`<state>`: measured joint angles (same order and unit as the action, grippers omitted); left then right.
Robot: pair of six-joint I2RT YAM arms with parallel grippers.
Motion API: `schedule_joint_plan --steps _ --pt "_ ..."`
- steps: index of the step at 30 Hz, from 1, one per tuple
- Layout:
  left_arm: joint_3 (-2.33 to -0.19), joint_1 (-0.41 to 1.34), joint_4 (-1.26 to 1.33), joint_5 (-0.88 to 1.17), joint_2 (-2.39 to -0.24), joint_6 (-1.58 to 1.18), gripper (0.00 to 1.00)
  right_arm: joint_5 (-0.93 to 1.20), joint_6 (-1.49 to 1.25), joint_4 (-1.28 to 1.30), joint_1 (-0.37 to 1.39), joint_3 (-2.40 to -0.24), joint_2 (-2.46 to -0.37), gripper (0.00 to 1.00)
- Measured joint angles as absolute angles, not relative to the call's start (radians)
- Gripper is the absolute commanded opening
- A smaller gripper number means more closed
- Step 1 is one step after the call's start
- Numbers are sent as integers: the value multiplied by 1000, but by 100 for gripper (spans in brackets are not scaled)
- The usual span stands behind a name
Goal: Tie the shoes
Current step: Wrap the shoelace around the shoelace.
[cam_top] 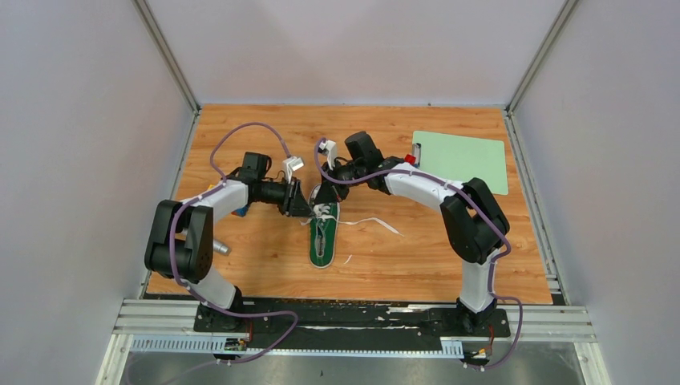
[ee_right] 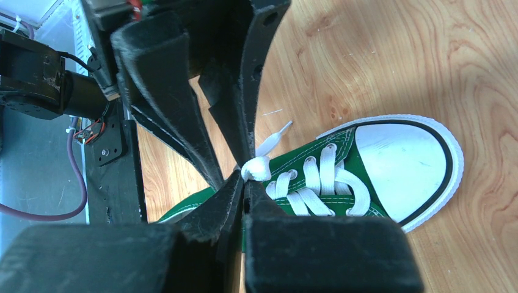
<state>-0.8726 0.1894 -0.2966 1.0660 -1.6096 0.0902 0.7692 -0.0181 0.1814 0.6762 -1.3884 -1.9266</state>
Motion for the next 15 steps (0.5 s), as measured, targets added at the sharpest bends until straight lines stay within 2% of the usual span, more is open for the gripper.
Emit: schedule_joint_plan --steps 10,12,15 --pt "-873 189 -342 1026 -1559 146 33 772 -22 181 675 -1388 -1927 0" --pt "-873 191 -349 1024 -1562 156 28 772 -22 181 675 -1388 -1927 0" --pt "-873 195 -358 1021 -1573 168 11 772 -22 181 675 -1388 -1927 0"
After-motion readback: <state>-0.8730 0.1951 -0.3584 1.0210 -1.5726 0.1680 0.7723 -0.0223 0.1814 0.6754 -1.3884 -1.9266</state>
